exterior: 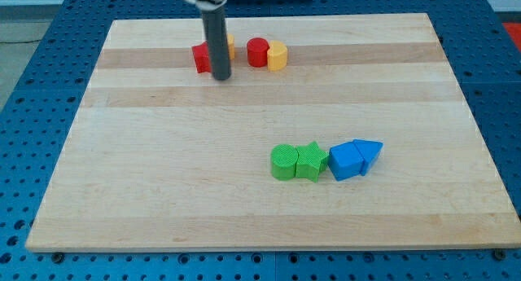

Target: Place yellow hexagon vertically towards top of the yellow heart

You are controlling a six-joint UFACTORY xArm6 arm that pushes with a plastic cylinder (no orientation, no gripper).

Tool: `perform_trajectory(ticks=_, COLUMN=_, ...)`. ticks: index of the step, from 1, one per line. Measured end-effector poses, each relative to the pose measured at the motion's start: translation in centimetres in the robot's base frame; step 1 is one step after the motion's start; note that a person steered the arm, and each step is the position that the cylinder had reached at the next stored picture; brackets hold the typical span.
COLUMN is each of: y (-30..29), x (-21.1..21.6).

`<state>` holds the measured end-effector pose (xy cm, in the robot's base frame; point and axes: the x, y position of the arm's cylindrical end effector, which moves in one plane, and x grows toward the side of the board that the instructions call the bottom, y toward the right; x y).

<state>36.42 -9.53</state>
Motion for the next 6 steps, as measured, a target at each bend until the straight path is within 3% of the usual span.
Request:
perform_trajectory(ticks=1, y=-7.6, x=4.7)
perform_trajectory(ticks=2, y=-14.7, x=0.2)
perform_trajectory(ticks=3, y=-13.8, x=-6.7)
perform_trajectory(ticks=4, y=-8.3, x=-8.9)
perform_trajectory(ticks=6, y=0.4, x=-9.0)
